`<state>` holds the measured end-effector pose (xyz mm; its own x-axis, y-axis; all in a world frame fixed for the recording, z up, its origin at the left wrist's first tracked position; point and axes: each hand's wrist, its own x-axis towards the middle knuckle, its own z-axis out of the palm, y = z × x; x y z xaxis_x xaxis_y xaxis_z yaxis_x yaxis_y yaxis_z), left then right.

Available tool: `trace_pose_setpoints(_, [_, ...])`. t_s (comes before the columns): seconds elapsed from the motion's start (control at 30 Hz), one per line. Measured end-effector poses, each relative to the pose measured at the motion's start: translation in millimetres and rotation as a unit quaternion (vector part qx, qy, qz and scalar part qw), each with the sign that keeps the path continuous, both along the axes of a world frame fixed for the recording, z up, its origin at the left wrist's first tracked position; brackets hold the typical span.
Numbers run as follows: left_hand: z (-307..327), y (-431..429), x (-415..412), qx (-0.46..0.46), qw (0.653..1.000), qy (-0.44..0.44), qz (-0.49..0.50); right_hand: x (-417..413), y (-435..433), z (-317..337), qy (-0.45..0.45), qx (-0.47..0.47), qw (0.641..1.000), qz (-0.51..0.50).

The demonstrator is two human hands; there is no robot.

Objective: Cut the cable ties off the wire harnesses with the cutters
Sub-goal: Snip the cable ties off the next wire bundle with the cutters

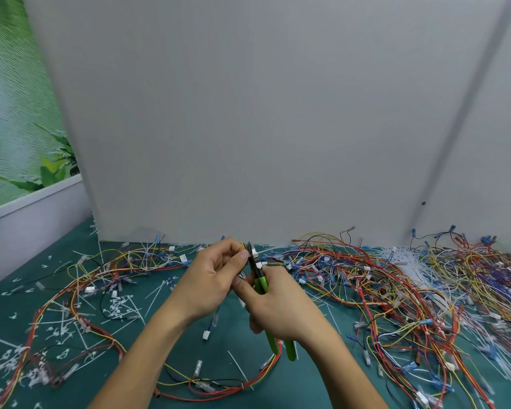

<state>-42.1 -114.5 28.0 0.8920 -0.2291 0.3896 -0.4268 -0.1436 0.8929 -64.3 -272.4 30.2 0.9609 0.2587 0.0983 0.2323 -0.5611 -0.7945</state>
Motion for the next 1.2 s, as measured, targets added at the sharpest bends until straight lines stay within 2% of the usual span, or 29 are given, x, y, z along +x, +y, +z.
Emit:
trace_pose_setpoints(0.6, [-1.1,-4.9,-2.1,-0.015,0.999,-0.02,0.023,-0.5,-5.1,3.7,0.014,0.028,0.999,0.013])
trace_pose_setpoints(0.73, [1.0,-3.4,-2.1,-0.032,0.998,-0.032,0.048,-5.4,-5.0,7.4,0.014,-0.011,0.999,0.041])
trace_pose_setpoints(1.2, [6.1,5.7,-2.0,-0.013,1.0,-0.021,0.012,-3.8,-2.0,3.1,0.021,0.003,1.0,0.023])
